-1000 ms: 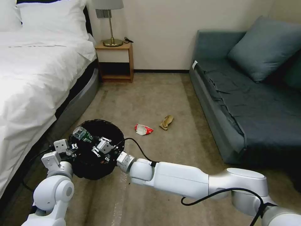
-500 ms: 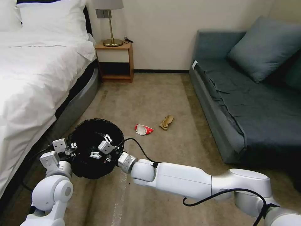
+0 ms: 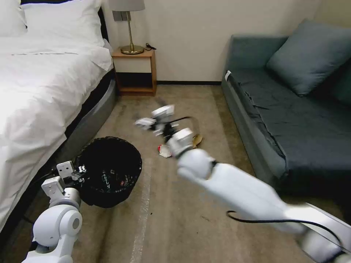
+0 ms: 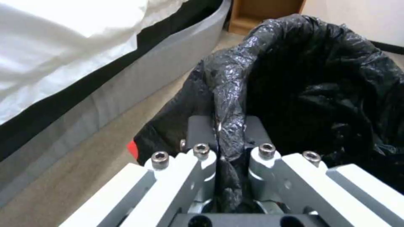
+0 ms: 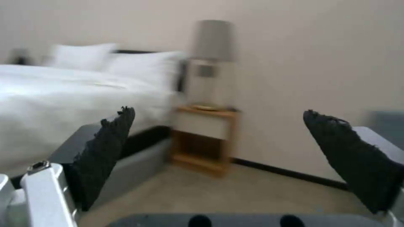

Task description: Pick up the trash bin, then pick up the garbage on the floor and place it into the trash bin.

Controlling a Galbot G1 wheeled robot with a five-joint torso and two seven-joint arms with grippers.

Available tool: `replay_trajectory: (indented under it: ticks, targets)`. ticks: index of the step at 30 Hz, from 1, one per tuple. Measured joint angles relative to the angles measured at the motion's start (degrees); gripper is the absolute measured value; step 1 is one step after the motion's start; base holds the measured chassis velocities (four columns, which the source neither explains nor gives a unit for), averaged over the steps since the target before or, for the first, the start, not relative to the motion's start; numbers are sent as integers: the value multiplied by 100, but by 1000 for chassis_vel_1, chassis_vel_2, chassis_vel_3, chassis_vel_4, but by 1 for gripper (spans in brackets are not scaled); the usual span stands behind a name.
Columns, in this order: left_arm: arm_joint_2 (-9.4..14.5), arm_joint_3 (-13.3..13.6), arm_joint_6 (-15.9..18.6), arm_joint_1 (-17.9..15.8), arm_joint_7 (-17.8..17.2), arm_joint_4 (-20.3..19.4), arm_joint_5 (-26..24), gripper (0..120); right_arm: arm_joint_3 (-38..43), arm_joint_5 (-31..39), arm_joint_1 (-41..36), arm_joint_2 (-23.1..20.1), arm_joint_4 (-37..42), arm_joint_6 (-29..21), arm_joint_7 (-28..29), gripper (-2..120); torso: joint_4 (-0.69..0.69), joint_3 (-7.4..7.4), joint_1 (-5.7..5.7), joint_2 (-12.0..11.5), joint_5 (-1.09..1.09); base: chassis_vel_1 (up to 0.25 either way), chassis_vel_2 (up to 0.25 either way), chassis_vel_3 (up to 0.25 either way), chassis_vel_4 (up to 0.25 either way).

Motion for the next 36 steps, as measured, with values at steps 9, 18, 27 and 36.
replay_trajectory:
  ticks: [9, 18, 27, 36]
  targets:
    - [-110, -55, -169, -63, 91, 128, 192, 4, 2684, -1159, -3329, -253, 1697, 34, 108, 100, 1, -1, 0, 0, -2, 0, 0, 0, 0]
    - [-86, -77, -178, -112, 122, 162, 230, 4, 3258, -2975, -5430, 1212, 2264, 553, 142, 100, 3, -1, -1, 0, -4, 0, 0, 0, 0]
    - [-77, -111, -180, -118, 124, 149, 220, 4, 3023, -3522, -5908, 1589, 2030, 951, -202, 100, 4, -1, -1, 0, -4, 0, 0, 0, 0]
    - [-87, -170, -190, -96, 127, 107, 208, 4, 2899, -3637, -5912, 1569, 1710, 1174, -474, 100, 5, -1, -1, 0, -3, 0, 0, 0, 0]
